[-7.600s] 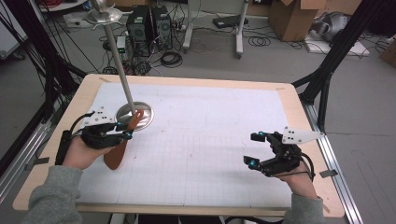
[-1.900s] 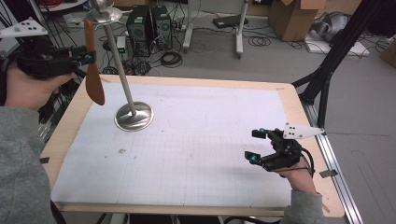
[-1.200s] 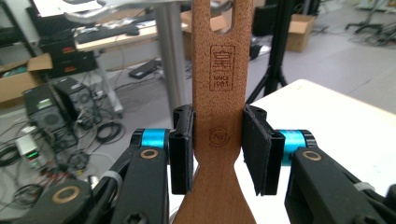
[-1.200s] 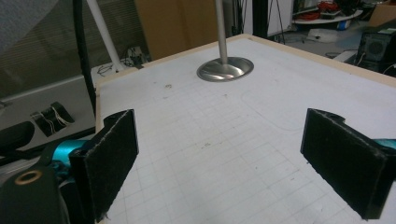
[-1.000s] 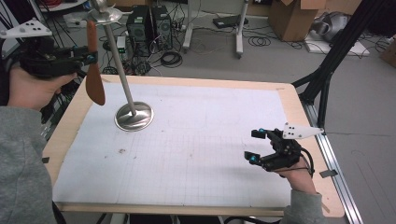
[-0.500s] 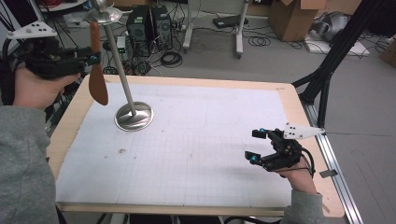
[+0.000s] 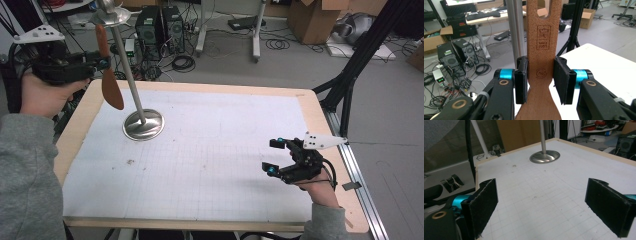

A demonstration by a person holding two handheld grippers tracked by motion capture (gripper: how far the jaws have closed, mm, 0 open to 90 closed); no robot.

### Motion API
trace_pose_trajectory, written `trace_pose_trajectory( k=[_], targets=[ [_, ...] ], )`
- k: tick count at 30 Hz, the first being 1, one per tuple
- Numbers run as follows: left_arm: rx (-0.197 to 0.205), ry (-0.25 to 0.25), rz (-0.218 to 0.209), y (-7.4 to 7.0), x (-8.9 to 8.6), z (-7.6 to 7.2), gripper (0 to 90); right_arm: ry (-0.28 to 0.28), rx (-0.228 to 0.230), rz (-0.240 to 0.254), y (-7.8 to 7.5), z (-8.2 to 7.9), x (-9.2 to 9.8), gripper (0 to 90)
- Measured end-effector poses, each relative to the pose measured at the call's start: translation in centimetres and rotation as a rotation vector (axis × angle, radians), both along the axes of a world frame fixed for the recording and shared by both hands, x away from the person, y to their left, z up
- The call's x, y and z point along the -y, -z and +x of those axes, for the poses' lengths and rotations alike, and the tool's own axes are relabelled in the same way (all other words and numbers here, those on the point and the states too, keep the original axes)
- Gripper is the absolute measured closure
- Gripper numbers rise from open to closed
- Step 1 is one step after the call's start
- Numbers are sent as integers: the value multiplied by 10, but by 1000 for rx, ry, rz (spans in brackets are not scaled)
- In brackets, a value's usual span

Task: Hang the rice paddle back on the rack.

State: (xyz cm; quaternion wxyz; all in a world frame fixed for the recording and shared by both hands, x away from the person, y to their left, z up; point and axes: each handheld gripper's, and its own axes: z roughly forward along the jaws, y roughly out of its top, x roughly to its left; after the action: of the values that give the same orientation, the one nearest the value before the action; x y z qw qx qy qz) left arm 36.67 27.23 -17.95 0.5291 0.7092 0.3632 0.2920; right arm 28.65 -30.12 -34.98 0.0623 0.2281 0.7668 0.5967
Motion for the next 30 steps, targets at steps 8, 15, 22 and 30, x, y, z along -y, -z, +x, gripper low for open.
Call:
trace_pose_trajectory(
  k=[8,15,22,30],
  targets=[
    [13,-1,-2,2,0,1,649,5,6,5,-1,0,3,100],
    [24,20,-31,10,-7,-3,499,3,4,0,0,-1,2,100],
    [50,70,-41,23,-13,-10,379,7,8,-2,0,-1,1,100],
    [83,109,-32,37,-12,-22,187,4,10,-6,-1,-2,0,100]
  ],
)
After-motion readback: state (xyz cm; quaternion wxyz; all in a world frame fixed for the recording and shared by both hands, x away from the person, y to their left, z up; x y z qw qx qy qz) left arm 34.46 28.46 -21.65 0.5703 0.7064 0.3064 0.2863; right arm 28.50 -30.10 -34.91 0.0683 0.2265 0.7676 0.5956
